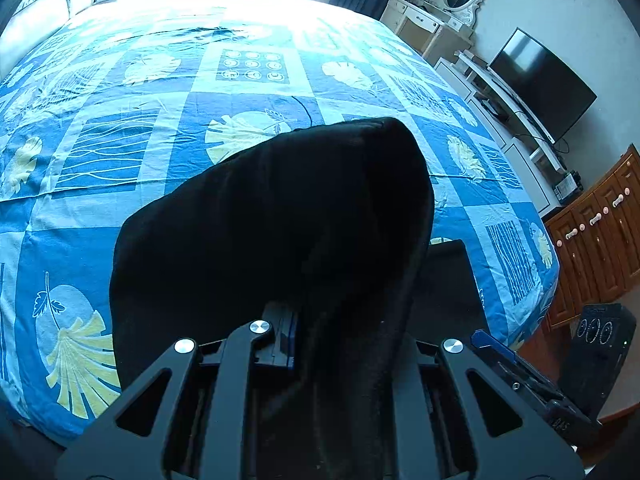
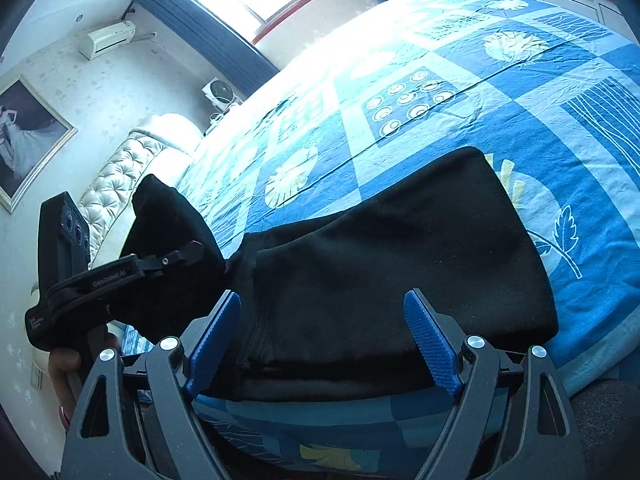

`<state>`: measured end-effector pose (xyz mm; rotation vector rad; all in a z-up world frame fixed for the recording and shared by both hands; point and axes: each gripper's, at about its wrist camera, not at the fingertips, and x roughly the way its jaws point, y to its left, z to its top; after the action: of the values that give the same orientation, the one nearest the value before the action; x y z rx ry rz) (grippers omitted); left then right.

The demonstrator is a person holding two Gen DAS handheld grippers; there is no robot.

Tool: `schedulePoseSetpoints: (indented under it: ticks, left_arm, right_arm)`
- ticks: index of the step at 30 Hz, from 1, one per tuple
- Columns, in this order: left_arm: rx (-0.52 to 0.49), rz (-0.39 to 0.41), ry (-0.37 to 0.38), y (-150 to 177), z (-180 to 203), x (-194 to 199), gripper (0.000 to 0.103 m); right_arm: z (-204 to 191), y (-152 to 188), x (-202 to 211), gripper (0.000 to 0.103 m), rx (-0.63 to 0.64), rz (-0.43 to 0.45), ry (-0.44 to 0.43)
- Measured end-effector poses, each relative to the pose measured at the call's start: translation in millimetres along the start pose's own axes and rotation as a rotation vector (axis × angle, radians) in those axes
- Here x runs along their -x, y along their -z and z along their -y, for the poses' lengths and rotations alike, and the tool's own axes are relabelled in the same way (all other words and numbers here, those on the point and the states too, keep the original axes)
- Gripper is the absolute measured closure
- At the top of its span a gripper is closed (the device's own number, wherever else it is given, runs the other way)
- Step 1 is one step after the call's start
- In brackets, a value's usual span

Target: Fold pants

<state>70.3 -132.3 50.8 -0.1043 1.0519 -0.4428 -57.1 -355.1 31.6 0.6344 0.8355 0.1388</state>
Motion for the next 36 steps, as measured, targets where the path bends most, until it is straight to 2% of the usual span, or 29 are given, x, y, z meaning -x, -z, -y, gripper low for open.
schedulePoseSetpoints:
  ticks: [6, 16, 36]
  left_arm:
    - [-0.072, -0.003, -0.108, 11, 29, -31, 0.089]
    - [-0.143, -0.002, -0.231, 30, 54, -65, 0.089]
    - [-0.217, 0.039, -0.314, 43, 65, -79, 0.088]
  right_arm:
    - [9, -5, 4, 0.020, -0.017, 0.024, 0.017]
    - [23, -8, 6, 0.020, -0.052, 0.027, 0.047]
    - [27, -7, 5, 0.020, -0.068, 0.020, 0.060]
